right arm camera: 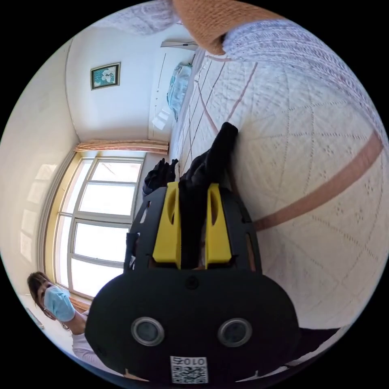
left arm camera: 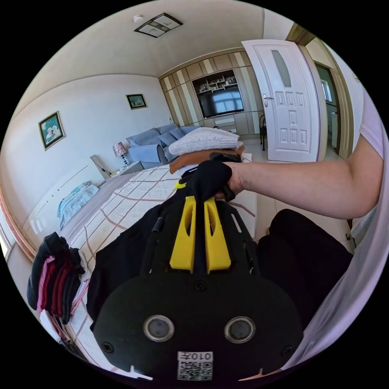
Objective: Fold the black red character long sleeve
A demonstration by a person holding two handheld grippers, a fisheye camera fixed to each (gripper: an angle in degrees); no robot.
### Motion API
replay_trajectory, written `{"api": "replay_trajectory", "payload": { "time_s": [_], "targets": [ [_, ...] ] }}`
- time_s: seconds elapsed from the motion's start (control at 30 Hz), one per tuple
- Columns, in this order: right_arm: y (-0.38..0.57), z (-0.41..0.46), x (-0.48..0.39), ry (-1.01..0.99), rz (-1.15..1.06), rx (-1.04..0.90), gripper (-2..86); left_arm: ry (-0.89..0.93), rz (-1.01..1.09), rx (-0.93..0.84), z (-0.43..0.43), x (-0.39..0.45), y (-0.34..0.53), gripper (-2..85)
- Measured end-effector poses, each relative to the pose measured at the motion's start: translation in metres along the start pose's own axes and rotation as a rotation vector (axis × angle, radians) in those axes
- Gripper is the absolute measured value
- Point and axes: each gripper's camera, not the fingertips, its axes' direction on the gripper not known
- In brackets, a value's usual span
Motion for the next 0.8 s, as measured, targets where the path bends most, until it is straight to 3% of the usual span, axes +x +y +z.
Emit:
{"api": "replay_trajectory", "payload": {
  "time_s": [0.27,0.43,0.57,0.8],
  "targets": [
    [0.038,-0.031,-0.068,0.217,-0.139,0.061,5.5,0.034,0.019,0.038,-0.035,-0.009,0.002,1.0],
    [0.052,-0.088,-0.178,0.332,-0.338,0.087,5.4,0.148,-0.017,0.094,-0.069,-0.015,-0.012,0.8],
    [0.073,-0.118,-0.212,0.401,-0.347,0.141,5.4,0.175,-0.043,0.174,-0.094,-0.018,-0.021,0.6],
    [0.078,-0.093,-0.234,0.488,-0.22,0.137,5.5,0.503,-0.461,0.174,-0.078,-0.114,0.04,0.5]
  ]
}}
